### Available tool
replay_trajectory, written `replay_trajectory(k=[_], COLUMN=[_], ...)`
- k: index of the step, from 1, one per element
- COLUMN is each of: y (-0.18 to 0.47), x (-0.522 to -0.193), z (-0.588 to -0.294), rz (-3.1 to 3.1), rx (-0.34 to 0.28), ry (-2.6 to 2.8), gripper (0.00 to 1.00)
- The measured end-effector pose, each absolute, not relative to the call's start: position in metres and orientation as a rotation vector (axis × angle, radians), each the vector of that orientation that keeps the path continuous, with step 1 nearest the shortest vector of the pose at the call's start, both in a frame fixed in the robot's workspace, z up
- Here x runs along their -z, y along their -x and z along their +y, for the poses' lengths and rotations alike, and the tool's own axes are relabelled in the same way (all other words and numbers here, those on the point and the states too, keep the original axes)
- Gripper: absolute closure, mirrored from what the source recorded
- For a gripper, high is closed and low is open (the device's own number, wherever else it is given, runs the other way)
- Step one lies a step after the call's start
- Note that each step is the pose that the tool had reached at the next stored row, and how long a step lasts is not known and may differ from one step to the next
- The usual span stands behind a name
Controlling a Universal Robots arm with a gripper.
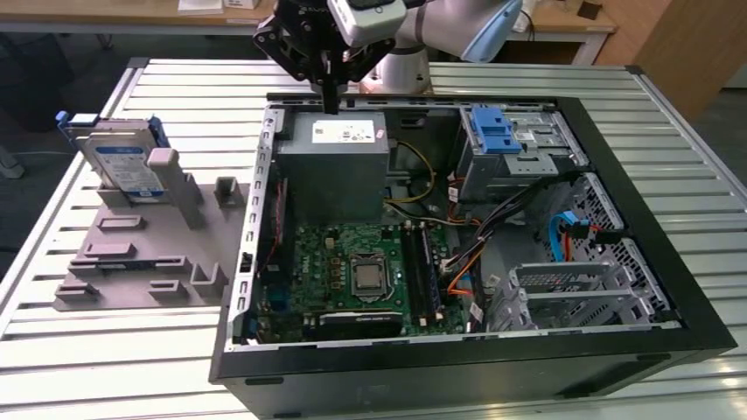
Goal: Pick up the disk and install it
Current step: 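Reach for the disk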
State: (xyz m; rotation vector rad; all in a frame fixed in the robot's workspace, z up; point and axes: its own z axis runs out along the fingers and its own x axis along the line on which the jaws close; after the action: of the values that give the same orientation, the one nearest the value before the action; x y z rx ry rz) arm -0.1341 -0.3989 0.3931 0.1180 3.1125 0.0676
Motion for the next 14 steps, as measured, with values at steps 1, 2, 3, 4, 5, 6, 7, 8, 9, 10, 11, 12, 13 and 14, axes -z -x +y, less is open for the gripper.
replay_trajectory(k=[1,2,3,4,5,6,7,8,9,10,11,12,13,14], y=[0.1342,0.1345,0.1348,0.1351,0.1355,0.1359,0.1363,0.1367,0.1372,0.1376,0.138,0.1386,0.1392,0.1398], x=[-0.3931,-0.3931,-0.3931,-0.3931,-0.3931,-0.3931,-0.3931,-0.3931,-0.3931,-0.3931,-0.3931,-0.3931,-0.3931,-0.3931], z=[-0.3989,-0.3989,-0.3989,-0.3989,-0.3989,-0.399,-0.399,-0.3989,-0.3988,-0.3987,-0.3985,-0.3984,-0.3982,-0.398], rz=[3.112,3.112,3.112,3.113,3.112,3.112,3.113,3.112,3.112,3.112,3.113,3.112,3.113,3.113], rx=[-0.068,-0.068,-0.068,-0.068,-0.068,-0.068,-0.068,-0.068,-0.068,-0.068,-0.068,-0.068,-0.068,-0.068], ry=[-0.118,-0.118,-0.118,-0.118,-0.118,-0.118,-0.118,-0.118,-0.118,-0.118,-0.118,-0.118,-0.118,-0.118], gripper=[0.89,0.89,0.89,0.89,0.89,0.89,0.89,0.89,0.89,0.89,0.89,0.89,0.89,0.89])
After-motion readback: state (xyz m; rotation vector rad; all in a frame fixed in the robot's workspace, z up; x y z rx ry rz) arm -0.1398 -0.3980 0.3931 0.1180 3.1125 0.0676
